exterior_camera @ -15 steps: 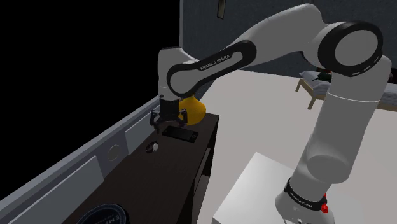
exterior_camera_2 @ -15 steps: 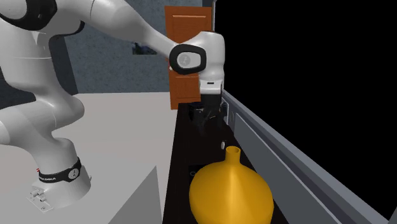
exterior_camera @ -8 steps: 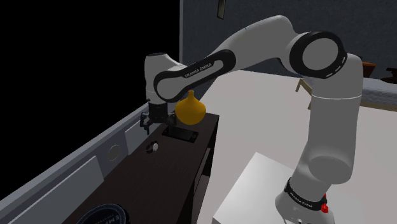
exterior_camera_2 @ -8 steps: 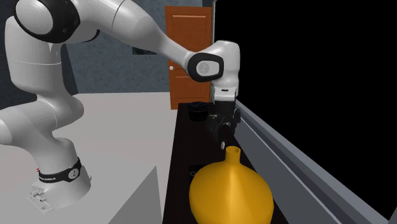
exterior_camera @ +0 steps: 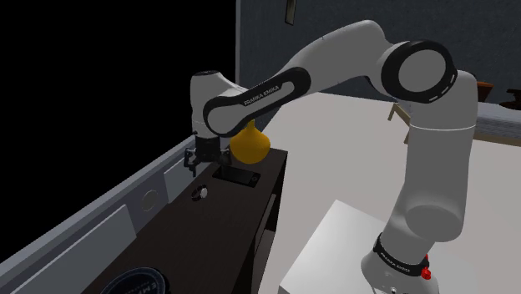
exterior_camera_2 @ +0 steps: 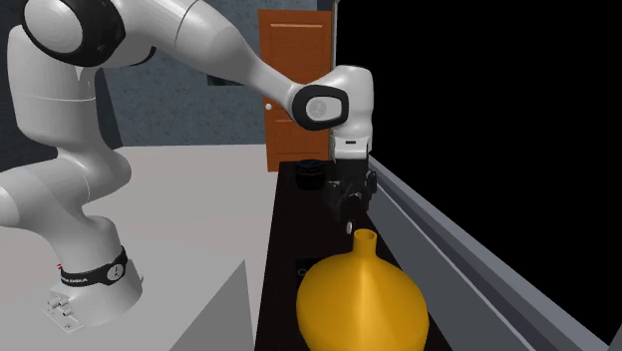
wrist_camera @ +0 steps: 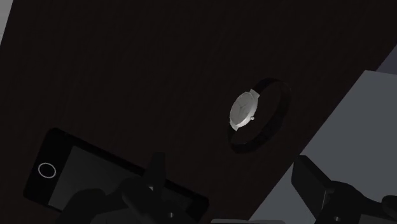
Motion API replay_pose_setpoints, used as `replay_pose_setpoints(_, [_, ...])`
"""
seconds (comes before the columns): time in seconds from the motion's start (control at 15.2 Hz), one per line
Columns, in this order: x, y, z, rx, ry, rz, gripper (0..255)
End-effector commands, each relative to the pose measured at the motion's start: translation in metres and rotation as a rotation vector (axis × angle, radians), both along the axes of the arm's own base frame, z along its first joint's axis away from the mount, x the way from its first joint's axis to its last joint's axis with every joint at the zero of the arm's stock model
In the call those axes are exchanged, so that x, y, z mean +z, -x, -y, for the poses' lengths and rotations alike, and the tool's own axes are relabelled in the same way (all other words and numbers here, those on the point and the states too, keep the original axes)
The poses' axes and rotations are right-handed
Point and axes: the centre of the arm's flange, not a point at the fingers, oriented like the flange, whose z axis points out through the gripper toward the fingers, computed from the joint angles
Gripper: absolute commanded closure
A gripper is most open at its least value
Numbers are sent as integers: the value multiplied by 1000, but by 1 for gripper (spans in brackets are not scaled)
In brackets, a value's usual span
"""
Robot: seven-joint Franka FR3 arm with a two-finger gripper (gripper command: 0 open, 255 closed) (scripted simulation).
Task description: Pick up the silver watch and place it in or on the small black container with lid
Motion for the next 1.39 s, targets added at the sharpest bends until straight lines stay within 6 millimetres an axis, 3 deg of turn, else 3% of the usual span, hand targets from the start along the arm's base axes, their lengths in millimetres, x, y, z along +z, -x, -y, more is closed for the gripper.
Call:
replay_pose_setpoints(0.0, [-44, -10, -1, -5, -32, -4, 0])
replay_pose_setpoints(0.26, [-44, -10, -1, -5, -32, -4, 0])
replay_pose_setpoints(0.33, [-40, -7, -1, -5, -32, -4, 255])
replay_pose_setpoints(0.59, [-51, 4, 4, -6, -33, -5, 255])
replay_pose_setpoints(0.92, [-45, 2, 6, -10, -35, 10, 255])
replay_pose_setpoints(0.99, [-45, 2, 6, -9, -35, 10, 0])
replay_pose_setpoints(1.25, [-17, -17, -15, -605, -151, -134, 0])
replay_pose_setpoints(1.32, [-22, -17, -16, -605, -151, -134, 0])
